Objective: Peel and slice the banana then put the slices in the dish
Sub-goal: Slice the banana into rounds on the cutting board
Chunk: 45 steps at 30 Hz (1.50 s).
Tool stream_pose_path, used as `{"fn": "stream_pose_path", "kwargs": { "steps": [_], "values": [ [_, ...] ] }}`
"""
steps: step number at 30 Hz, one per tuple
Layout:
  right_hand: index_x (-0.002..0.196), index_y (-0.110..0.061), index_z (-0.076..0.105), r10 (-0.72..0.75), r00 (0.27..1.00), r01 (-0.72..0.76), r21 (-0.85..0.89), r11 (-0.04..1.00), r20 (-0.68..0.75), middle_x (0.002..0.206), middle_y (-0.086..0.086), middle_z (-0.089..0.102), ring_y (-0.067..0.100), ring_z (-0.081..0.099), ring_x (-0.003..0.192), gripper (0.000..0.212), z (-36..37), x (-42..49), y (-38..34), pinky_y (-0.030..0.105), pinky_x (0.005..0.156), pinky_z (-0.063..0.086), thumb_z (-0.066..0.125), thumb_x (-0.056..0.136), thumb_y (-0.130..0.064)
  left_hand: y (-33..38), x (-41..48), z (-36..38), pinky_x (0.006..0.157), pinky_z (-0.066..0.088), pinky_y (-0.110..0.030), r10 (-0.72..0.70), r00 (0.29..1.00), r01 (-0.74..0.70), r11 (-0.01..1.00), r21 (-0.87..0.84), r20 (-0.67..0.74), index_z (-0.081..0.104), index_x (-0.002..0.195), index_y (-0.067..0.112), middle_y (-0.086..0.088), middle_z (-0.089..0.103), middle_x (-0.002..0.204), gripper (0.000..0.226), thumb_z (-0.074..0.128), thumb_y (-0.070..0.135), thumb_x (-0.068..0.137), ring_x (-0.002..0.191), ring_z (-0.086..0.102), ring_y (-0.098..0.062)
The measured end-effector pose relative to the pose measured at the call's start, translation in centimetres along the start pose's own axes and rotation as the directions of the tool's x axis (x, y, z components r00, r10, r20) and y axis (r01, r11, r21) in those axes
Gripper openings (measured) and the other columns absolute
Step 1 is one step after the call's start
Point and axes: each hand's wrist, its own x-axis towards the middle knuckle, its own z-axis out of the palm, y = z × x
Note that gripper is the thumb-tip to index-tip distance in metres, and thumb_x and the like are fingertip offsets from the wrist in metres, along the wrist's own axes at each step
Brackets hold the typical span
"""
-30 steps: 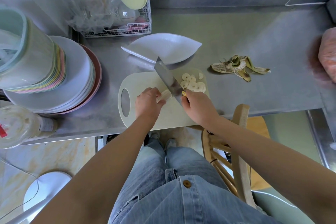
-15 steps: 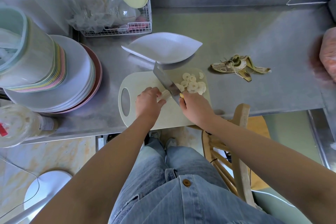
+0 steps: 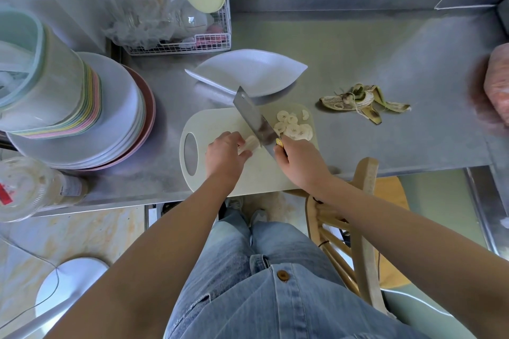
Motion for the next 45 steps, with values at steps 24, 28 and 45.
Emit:
{"fn": "stream_pose_path", "kwargs": {
  "steps": [24,28,45],
  "values": [
    [0.094,-0.005,0.052,0.036,0.995,-0.028,-0.09,0.996,0.096,0.066,0.004,0.044,0.024,0.044,0.061,0.028,1.7,-0.1,-0.4,0.03,0.057,0.029,0.034,0.101,-0.026,-0.1,0.0,0.1,0.079,0.049,-0.034,-0.006,1.0,0.006,1.0,-0.005,-0.005,0.068,0.099,0.016,-0.002,0.066,0.103,0.022,0.073,0.027,0.081,0.09,0.062,-0.024],
    [0.087,-0.006,0.051,0.017,1.0,-0.016,-0.042,0.999,0.018,0.061,0.004,0.043,0.027,0.048,0.058,0.026,0.9,-0.1,-0.2,0.03,0.054,0.027,0.039,0.099,-0.025,-0.2,0.0,0.1,0.078,0.049,-0.033,-0.004,1.0,0.004,1.0,-0.004,-0.005,0.068,0.099,0.016,-0.001,0.066,0.102,0.021,0.073,0.027,0.081,0.09,0.062,-0.024],
    [0.089,-0.009,0.048,0.003,0.997,0.003,-0.069,0.998,0.08,0.066,0.004,0.046,0.024,0.049,0.063,0.023,0.8,0.2,-0.7,0.03,0.055,0.032,0.034,0.1,-0.023,-0.2,0.0,0.2,0.079,0.049,-0.034,0.006,1.0,-0.006,1.0,0.001,-0.013,0.068,0.099,0.016,-0.001,0.066,0.103,0.021,0.073,0.026,0.081,0.091,0.061,-0.025]
  ]
}}
